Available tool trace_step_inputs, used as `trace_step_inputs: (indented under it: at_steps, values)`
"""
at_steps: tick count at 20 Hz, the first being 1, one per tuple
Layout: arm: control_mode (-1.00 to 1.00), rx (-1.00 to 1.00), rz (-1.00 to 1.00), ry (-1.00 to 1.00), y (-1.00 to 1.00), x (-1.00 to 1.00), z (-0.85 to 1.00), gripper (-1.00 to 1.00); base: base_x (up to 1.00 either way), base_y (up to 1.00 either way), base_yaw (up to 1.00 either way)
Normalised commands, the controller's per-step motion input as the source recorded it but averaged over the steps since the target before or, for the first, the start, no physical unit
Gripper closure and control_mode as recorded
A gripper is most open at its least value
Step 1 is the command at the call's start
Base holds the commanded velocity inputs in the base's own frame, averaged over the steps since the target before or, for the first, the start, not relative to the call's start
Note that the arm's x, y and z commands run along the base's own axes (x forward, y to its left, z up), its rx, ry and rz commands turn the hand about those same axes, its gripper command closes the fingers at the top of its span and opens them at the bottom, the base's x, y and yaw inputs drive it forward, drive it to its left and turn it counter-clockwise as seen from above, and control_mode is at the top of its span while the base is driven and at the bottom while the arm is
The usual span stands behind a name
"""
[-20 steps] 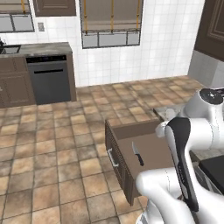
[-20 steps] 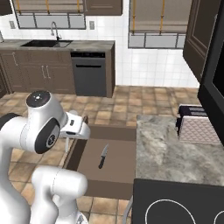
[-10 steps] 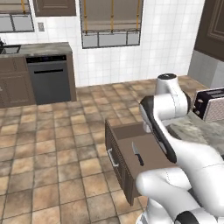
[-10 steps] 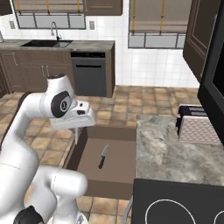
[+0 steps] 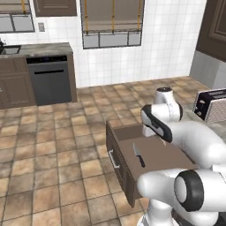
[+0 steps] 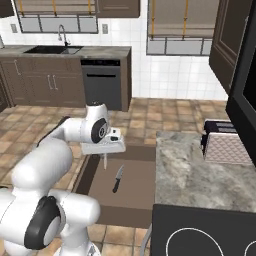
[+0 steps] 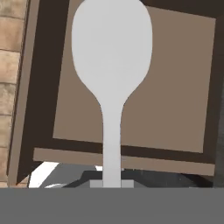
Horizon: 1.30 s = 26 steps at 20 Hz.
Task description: Pick up the metallic utensils from the counter and place them in the open drawer. Make sure not to pick up any wooden utensils.
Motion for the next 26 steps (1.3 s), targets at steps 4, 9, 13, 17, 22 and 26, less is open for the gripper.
trace_step_inputs:
  at_steps: [4, 9, 13, 17, 22, 26]
  values:
    - [-1.0, 0.08, 0.0, -0.02, -0.48, 0.29, -0.96, 1.0, 0.0, 0.0, 0.0]
    - [-1.0, 0.09, 0.0, 0.0, -0.47, 0.06, -0.67, 1.0, 0.0, 0.0, 0.0]
    - [-1.0, 0.07, 0.06, -0.04, -0.19, 0.09, -0.48, 1.0, 0.0, 0.0, 0.0]
    - [-1.0, 0.03, 0.07, -0.04, -0.04, 0.21, -0.47, 1.0, 0.0, 0.0, 0.0]
    - [-1.0, 0.0, 0.03, 0.0, 0.0, 0.43, -0.56, 1.0, 0.0, 0.0, 0.0]
    - [-1.0, 0.0, 0.01, 0.0, 0.0, 0.36, -0.49, 1.0, 0.0, 0.0, 0.0]
